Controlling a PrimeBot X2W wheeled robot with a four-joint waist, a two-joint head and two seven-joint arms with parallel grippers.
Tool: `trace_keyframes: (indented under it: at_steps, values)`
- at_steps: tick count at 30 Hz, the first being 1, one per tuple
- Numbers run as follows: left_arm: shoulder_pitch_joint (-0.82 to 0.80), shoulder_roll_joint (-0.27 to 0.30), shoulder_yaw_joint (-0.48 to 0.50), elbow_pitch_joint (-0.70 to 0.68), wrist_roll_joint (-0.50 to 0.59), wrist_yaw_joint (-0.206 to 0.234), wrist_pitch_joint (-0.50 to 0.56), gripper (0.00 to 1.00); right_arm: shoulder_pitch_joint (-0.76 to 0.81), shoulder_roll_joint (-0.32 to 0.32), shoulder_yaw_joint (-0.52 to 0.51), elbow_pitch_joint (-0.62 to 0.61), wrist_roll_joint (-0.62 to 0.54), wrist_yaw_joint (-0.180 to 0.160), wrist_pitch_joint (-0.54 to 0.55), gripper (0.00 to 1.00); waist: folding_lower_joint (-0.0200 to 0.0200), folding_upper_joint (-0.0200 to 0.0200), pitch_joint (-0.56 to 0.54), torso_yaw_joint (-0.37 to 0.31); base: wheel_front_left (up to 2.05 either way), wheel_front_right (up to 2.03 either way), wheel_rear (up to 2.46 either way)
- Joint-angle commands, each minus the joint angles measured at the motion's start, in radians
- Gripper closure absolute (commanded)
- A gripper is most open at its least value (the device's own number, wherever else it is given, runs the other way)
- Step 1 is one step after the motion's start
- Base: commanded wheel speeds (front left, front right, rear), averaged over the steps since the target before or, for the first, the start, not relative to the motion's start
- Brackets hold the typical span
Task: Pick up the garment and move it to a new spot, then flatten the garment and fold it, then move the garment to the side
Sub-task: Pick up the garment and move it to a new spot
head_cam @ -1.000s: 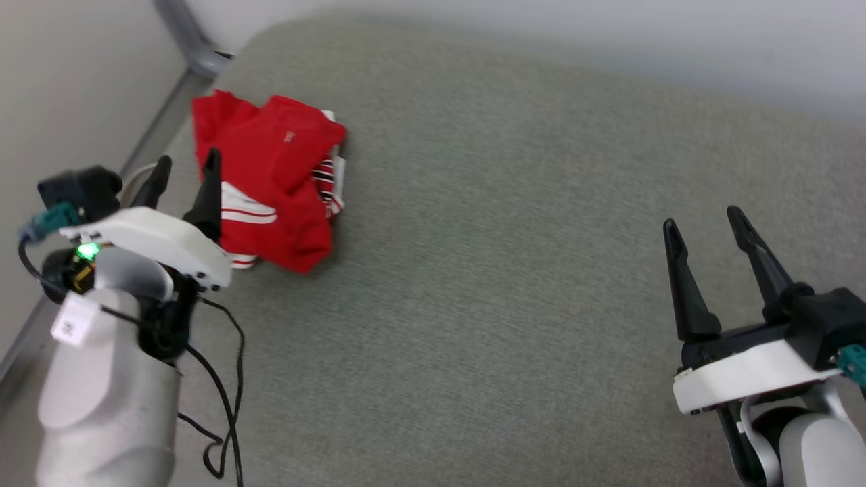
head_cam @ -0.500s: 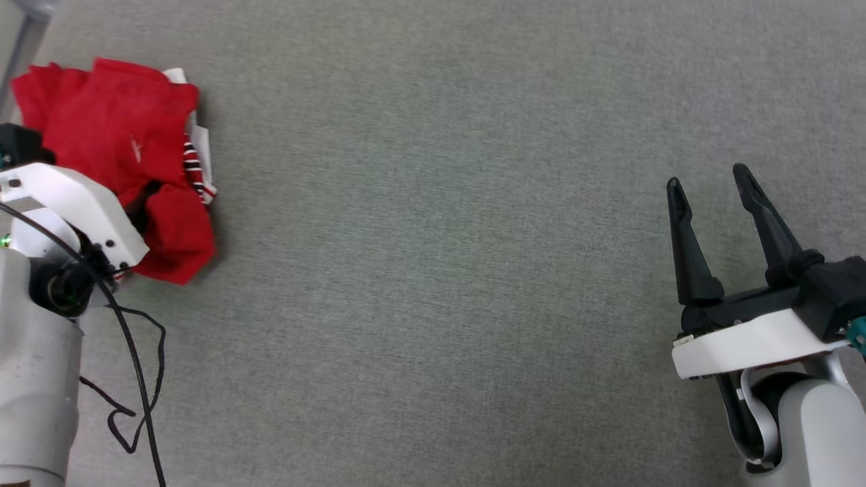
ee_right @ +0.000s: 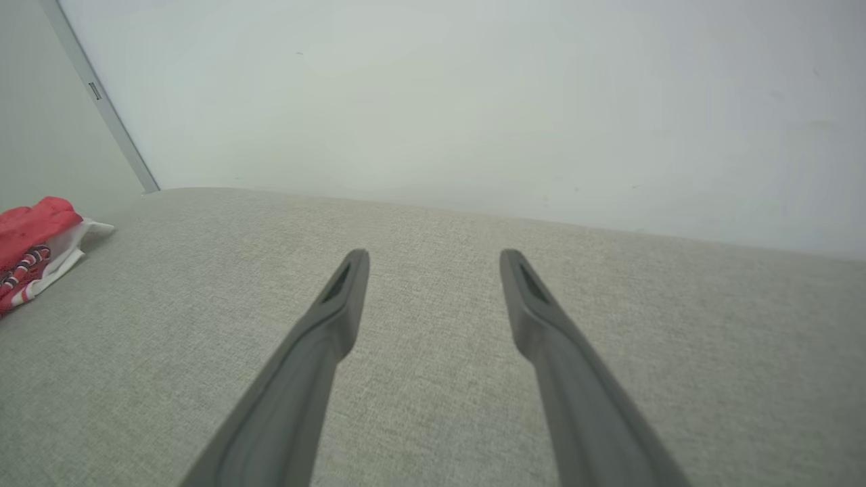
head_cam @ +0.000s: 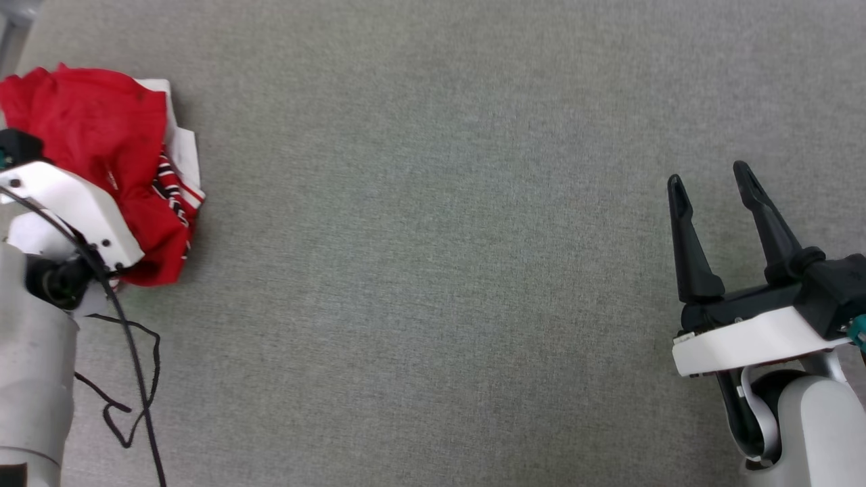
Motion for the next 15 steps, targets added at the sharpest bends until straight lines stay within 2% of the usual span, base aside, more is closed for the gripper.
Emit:
trace_keyframes:
  at_steps: [1,7,15]
  values:
    - [0.037,-0.018,-0.02,0.013,0.011,0.0,-0.001,1.0,0.003,0.001,-0.005,0.004,0.007,-0.001,-0.006,0.0,-0.0001,0.0,-0.024,0.009,0.0,0.0,0.0]
    - [0.025,0.012,-0.063,-0.05,0.073,0.004,-0.203,1.0,0.04,0.001,-0.014,0.019,0.031,-0.001,-0.014,0.0,-0.0001,0.0,-0.109,0.032,0.0,0.0,0.0]
    - [0.071,-0.022,-0.069,-0.086,0.125,0.064,-0.471,1.0,0.097,0.001,-0.026,0.038,0.069,-0.001,-0.028,0.0,-0.0001,0.0,-0.231,0.037,0.0,0.0,0.0]
